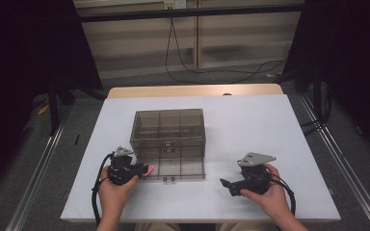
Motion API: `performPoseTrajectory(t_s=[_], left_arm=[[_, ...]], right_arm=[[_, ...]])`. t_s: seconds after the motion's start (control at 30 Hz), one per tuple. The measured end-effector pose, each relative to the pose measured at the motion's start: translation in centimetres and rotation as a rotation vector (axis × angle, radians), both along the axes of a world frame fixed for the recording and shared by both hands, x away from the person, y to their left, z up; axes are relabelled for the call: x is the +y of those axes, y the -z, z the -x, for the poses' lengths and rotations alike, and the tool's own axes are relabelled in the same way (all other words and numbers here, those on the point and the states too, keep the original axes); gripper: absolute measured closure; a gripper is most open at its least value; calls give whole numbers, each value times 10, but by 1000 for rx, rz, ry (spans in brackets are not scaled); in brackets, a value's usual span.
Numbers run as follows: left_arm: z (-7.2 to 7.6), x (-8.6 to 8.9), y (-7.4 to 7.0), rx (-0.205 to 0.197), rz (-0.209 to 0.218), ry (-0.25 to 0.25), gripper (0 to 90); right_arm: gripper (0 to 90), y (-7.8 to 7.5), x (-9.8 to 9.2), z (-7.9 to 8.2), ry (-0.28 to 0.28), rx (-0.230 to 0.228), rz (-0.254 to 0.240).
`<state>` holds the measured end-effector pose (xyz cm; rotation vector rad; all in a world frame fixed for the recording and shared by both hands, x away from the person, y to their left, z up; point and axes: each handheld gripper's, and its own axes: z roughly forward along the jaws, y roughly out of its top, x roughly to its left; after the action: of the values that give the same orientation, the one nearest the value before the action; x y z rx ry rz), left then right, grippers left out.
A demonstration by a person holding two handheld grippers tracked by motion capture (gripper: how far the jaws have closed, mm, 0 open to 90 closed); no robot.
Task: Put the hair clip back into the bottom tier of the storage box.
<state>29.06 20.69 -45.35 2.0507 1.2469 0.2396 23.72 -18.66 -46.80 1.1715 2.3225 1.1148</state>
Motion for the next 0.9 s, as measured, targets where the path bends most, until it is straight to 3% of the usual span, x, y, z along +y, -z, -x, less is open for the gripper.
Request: performPoseTrajectory(t_s=[0.9], left_arm=[[8, 9, -5, -18, 13, -28, 731]], right_arm=[[94, 0, 6, -4, -20, 1, -1]])
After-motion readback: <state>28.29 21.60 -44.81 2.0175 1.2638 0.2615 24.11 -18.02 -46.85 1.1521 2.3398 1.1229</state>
